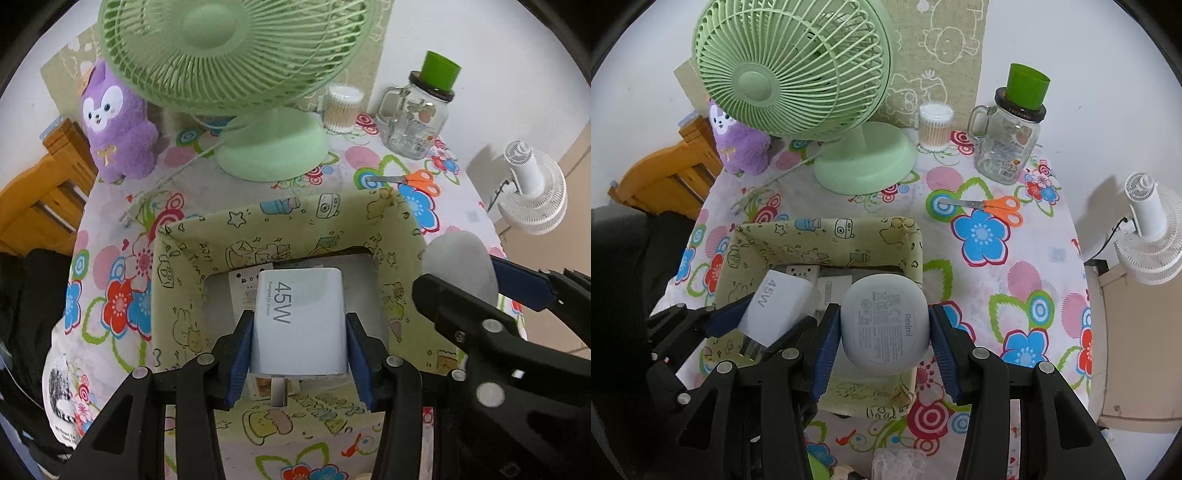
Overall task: Organize rigid objects
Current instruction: 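Lift and carry the charger and round case over the patterned box, then lower the charger into the box and open the left tool while the right tool releases the round case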
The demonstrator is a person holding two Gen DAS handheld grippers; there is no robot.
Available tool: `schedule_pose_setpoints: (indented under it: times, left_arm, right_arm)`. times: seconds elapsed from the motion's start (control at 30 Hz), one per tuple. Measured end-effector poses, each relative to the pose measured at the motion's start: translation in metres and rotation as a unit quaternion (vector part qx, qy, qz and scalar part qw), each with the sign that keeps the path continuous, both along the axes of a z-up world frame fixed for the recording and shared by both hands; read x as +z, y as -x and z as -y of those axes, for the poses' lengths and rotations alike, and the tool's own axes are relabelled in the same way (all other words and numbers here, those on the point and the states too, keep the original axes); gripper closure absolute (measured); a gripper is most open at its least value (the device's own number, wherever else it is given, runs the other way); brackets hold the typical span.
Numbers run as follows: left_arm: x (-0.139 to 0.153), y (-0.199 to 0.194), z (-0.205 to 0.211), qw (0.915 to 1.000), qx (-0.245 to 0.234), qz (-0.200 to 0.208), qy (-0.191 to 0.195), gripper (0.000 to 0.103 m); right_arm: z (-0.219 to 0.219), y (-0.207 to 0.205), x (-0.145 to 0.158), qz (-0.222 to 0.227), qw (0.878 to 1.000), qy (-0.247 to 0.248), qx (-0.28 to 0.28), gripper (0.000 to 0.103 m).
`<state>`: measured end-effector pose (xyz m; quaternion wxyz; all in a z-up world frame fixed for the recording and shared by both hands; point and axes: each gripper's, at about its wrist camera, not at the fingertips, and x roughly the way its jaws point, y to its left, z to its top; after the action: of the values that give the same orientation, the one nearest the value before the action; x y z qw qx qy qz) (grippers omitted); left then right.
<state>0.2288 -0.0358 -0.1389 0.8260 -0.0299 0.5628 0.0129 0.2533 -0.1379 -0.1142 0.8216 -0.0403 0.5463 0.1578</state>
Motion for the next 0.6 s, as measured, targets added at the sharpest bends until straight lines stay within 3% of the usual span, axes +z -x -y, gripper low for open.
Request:
schedule_pose_setpoints:
  times: [0.53,0.57,0.6]
  left_arm:
    - [-0.033,-0.002,-0.003,0.9983,0.035,-0.035,0.029,0.054]
    - [-0.034,-0.002,-0.003,0.9983,0.035,-0.037,0.029,0.053]
    - [-0.034,-0.002,-0.003,0.9984,0.032,-0.035,0.032,0.046]
  right_arm:
    - [-0.004,-0.007,-0.013,-0.006,1.0,0.015,0.023,0.052]
    - [-0.004,-0.007,-0.014,-0.007,1.0,0.015,0.023,0.052]
    - [-0.004,-0.008,-0.015,-0.007,1.0,0.017,0.023,0.052]
